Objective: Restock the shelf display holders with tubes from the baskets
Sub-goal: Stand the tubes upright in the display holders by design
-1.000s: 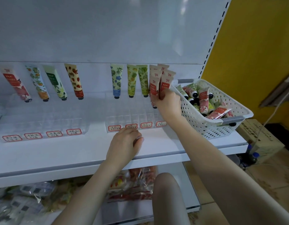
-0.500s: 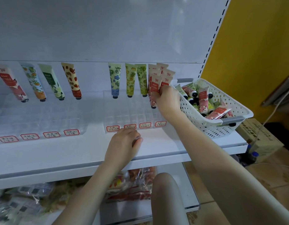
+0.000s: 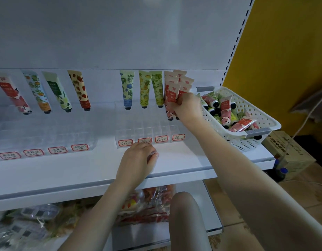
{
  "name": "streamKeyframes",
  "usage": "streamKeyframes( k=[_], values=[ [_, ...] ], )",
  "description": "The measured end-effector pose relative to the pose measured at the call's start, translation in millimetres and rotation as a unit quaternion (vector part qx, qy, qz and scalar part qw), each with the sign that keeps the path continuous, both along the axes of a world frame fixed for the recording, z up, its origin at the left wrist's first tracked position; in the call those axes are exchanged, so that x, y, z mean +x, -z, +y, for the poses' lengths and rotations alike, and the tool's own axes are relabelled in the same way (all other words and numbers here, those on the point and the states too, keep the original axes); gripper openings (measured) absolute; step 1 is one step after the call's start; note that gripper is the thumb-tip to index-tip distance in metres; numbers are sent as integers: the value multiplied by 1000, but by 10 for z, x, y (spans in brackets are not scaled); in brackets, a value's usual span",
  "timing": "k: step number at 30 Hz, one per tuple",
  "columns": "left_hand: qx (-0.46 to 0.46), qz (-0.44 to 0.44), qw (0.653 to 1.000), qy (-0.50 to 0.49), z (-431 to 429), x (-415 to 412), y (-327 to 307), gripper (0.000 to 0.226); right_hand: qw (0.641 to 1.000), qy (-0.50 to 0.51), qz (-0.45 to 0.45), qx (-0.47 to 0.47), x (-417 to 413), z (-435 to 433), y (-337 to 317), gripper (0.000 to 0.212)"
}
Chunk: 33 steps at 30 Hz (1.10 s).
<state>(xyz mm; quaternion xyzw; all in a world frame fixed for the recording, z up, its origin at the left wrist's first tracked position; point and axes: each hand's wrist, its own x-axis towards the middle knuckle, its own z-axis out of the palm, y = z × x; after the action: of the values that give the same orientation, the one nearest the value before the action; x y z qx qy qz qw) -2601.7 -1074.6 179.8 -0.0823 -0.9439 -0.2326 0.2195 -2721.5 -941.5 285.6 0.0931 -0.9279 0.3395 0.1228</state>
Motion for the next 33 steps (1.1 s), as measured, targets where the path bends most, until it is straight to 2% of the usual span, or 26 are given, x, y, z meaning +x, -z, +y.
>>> streamKeyframes(
  k=[12, 16, 21, 24, 27, 30, 33],
  values=[
    [12, -5, 1000, -3, 2, 2, 4, 30, 1000, -6, -9, 5, 11, 7, -3, 24],
    [10, -3, 1000, -8, 11, 13, -14, 21, 1000, -8, -21, -16, 22, 21, -16, 27],
    [-2, -13, 1000, -10, 2, 14, -20, 22, 1000, -12, -20, -18, 72, 134, -186, 27],
    [-7, -23, 1000, -7, 3, 8, -38, 26, 999, 16, 50, -1, 109, 187, -385, 34],
    [3, -27, 1000, -6, 14, 16, -57, 27, 989, 32, 143, 17, 43, 99, -611, 25],
    [1, -21, 1000, -17, 21, 35, -65, 23, 984, -14, 167, 61, -150, -92, -755, 23],
    [3, -25, 999, -22, 28, 40, -71, 20, 975, -93, 149, 133, -317, -288, -783, 29]
  ],
)
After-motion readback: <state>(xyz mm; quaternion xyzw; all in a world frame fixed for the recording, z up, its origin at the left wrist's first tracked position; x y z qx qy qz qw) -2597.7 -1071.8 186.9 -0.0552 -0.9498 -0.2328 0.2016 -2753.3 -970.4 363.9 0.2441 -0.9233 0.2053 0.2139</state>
